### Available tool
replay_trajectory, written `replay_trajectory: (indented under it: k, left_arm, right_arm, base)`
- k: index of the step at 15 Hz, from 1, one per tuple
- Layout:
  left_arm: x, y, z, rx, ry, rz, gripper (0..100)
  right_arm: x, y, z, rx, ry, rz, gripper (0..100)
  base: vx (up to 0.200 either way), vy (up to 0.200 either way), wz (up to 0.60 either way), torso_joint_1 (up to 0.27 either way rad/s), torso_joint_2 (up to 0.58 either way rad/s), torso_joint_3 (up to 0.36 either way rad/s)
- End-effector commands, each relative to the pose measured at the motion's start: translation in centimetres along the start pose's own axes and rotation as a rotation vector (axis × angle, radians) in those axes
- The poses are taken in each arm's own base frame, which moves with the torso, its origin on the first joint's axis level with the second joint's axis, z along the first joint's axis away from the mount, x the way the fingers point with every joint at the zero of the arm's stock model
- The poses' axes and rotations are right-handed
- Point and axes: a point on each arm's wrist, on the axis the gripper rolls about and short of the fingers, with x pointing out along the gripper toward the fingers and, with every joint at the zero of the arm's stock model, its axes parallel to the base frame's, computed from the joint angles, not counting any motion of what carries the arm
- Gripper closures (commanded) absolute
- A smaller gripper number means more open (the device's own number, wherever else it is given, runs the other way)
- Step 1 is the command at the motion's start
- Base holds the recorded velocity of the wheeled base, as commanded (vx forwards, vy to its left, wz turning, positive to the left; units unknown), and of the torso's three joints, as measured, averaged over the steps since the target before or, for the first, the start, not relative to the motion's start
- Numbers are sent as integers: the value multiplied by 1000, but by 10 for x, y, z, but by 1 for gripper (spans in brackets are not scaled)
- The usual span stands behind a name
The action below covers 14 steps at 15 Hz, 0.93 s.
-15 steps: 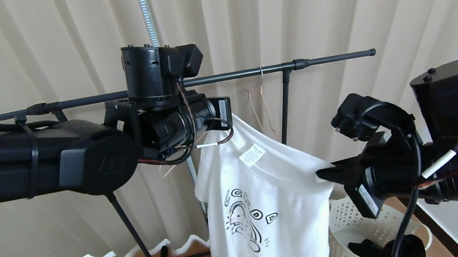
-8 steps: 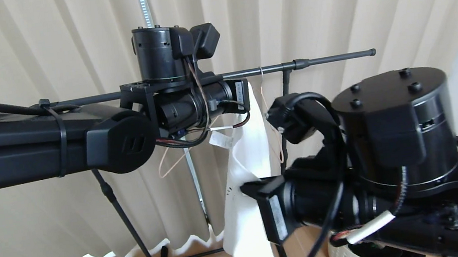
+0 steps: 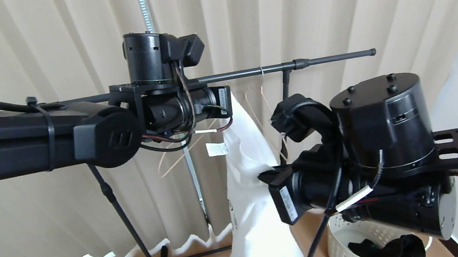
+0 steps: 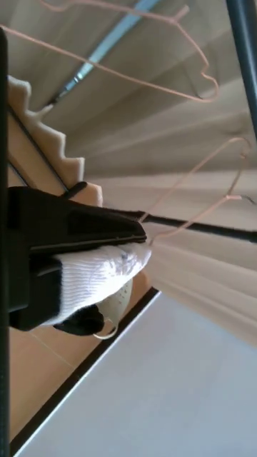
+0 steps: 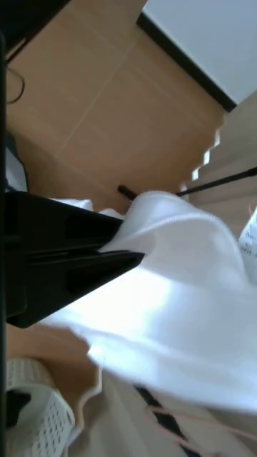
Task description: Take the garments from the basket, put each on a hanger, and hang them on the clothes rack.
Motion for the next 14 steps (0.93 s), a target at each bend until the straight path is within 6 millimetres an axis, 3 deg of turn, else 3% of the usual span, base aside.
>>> replay_trajectory:
  k: [1, 2, 4, 6, 7, 9, 11, 13, 14]
  left_arm:
    - [-39, 20, 12, -3, 28, 72, 100]
    - [-61, 25, 10, 15, 77, 90, 100]
    - [-83, 24, -1, 46, 159, 98, 100]
    - [-107, 22, -17, 108, 259, 93, 100]
    - [-117, 18, -33, 149, 326, 83, 100]
    - [-125, 2, -63, 170, 416, 22, 100]
    - [-128, -27, -85, 163, 483, -69, 100]
    - [-117, -64, -83, 50, 482, -143, 100]
    - [-113, -71, -80, 23, 478, -154, 100]
  right_arm:
    - [-19, -49, 1, -53, 27, -117, 100]
    - [-16, -65, 3, -46, 36, -172, 100]
    - [-2, -73, 16, -32, 9, -207, 100]
    - [38, -72, 48, -15, -50, -257, 100]
    - [69, -68, 62, -5, -90, -312, 100]
    - [95, -52, 78, 39, -162, -287, 100]
    - [121, -37, 85, 77, -219, -254, 100]
    - [140, -22, 81, 83, -256, -227, 100]
    - [143, -19, 79, 81, -254, -221, 100]
  base:
    - [0, 0, 0, 0, 0, 0]
    - [0, 0, 0, 0, 0, 0]
    - [0, 0, 0, 0, 0, 0]
    - [0, 0, 0, 0, 0, 0]
    - [0, 0, 0, 0, 0, 0]
    - [0, 0, 0, 0, 0, 0]
    - [0, 0, 0, 0, 0, 0]
    - [0, 0, 0, 0, 0, 0]
    - [0, 0, 0, 0, 0, 0]
